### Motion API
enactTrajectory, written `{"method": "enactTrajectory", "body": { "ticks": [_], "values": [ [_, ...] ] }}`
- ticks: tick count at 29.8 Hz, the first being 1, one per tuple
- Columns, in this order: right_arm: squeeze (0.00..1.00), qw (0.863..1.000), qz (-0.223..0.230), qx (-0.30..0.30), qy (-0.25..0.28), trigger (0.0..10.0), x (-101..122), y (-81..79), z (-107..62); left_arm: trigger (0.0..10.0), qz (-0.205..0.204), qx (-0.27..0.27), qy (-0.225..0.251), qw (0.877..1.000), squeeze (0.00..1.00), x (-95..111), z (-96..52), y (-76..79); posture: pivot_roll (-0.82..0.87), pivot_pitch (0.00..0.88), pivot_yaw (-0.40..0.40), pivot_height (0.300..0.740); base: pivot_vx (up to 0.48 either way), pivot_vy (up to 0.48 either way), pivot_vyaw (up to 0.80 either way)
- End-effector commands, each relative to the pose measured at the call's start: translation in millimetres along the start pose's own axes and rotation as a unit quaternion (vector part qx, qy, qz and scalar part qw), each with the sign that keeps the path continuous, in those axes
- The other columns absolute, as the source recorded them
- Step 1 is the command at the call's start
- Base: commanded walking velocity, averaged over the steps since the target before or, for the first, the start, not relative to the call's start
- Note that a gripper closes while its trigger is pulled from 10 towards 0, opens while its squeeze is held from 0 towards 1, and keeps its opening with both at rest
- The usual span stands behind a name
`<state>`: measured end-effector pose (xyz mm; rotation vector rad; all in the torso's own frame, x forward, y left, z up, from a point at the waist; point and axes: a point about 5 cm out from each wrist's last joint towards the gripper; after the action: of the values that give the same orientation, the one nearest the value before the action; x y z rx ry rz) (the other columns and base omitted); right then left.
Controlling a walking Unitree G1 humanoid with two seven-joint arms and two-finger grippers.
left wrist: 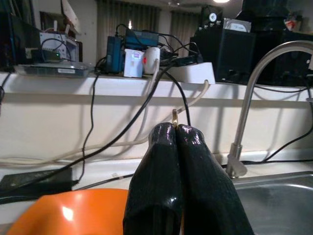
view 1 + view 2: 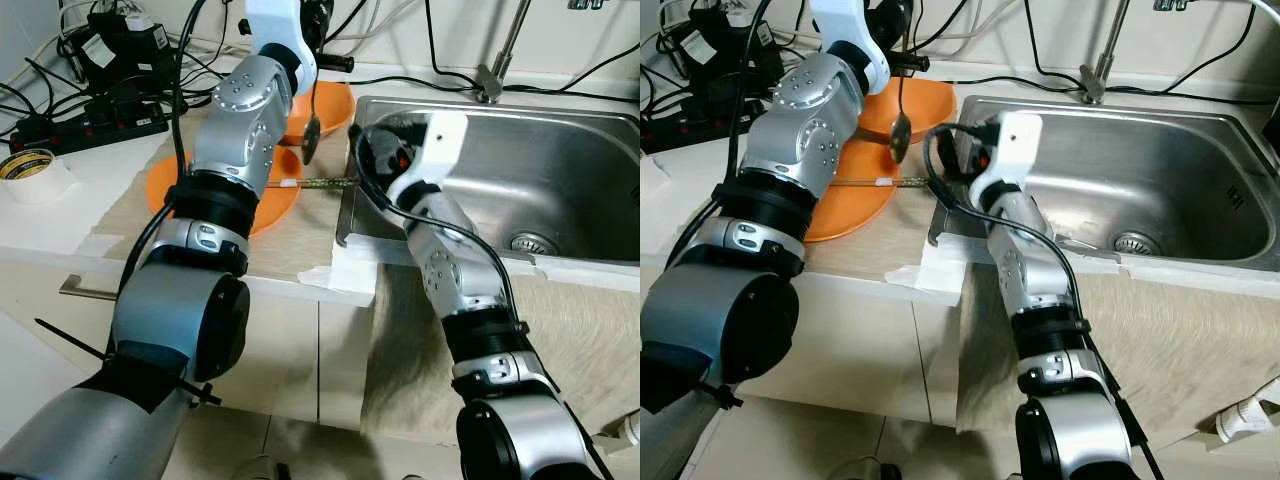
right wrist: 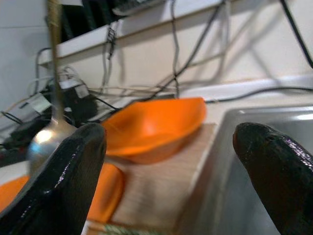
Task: Kitchen organization
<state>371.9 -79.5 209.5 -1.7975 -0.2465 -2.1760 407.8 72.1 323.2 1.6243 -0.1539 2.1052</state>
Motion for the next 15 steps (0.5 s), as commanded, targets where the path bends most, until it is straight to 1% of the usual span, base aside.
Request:
{"method": "enactTrajectory", "body": {
  "ticks": [1,2,8,15],
  "values": [
    [0.93,1.0,0.005,0.011,-0.007,10.0,0.1,-2.0,3.1,0.0,-0.004,-0.011,0.005,1.0,0.0,5.2,0.1,4.4,-0.04,0.0,0.032,0.732,0.0,0.0,0.0],
    [0.0,1.0,0.008,0.017,-0.004,10.0,2.3,-3.8,4.8,0.0,-0.006,-0.014,0.005,1.0,0.0,5.1,0.1,6.5,-0.03,0.0,0.028,0.732,0.0,0.0,0.0],
    [0.0,0.999,0.021,0.037,0.003,10.0,9.7,-12.1,12.0,0.0,-0.014,-0.021,0.0,1.0,0.0,1.7,-1.4,12.9,-0.03,0.0,0.026,0.732,0.0,0.0,0.0],
    [0.0,0.998,0.039,0.059,0.0,10.0,10.8,-22.0,16.8,0.0,-0.019,-0.025,-0.004,0.999,0.0,0.5,-4.0,16.8,-0.03,0.0,0.024,0.732,0.0,0.0,0.0]
  ]
}}
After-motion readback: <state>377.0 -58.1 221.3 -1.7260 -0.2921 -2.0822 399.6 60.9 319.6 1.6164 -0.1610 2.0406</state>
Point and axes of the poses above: a point about 5 cm out from each wrist's last joint towards the gripper, its own z axis pointing out of the wrist towards the gripper, its own x axis along the axis of the wrist's last joint, y = z × x, and after that the axes turned 9 degrees about -z, right-handed
